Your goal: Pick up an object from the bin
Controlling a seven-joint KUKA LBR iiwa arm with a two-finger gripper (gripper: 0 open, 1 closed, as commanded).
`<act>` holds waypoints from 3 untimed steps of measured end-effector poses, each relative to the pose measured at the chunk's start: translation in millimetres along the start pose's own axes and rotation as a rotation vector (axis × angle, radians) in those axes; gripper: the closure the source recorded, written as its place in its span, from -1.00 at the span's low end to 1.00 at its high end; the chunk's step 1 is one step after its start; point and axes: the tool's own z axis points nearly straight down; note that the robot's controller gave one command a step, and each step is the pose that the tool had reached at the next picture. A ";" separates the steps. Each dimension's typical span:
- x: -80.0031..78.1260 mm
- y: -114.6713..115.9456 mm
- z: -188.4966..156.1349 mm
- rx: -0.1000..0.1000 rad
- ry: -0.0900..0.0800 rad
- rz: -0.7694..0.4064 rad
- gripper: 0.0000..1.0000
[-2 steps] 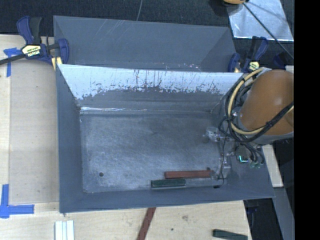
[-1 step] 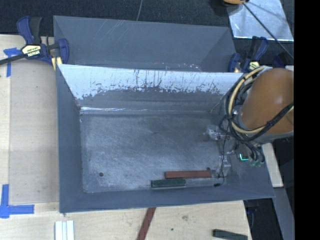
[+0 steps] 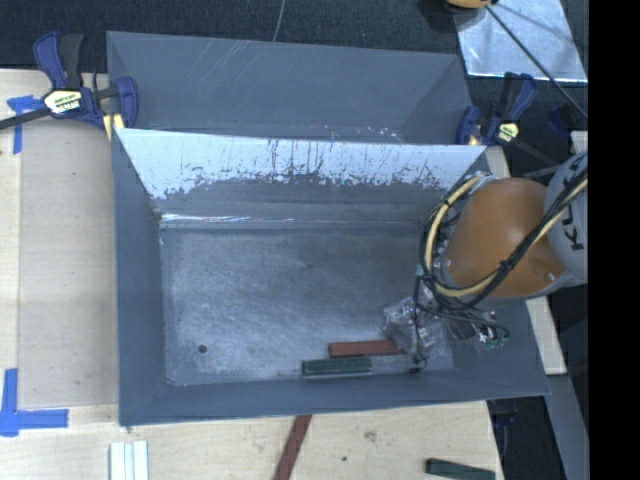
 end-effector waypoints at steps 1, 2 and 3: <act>-2.4 -0.2 -0.3 0.003 -0.009 -0.001 -1.00; -2.1 -0.1 -0.1 0.003 -0.008 -0.002 -1.00; -8.5 39.2 -5.4 0.001 -0.003 -0.067 -1.00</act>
Offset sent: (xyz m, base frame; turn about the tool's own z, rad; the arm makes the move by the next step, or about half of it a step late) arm 0.0000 0.0000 0.0000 0.0000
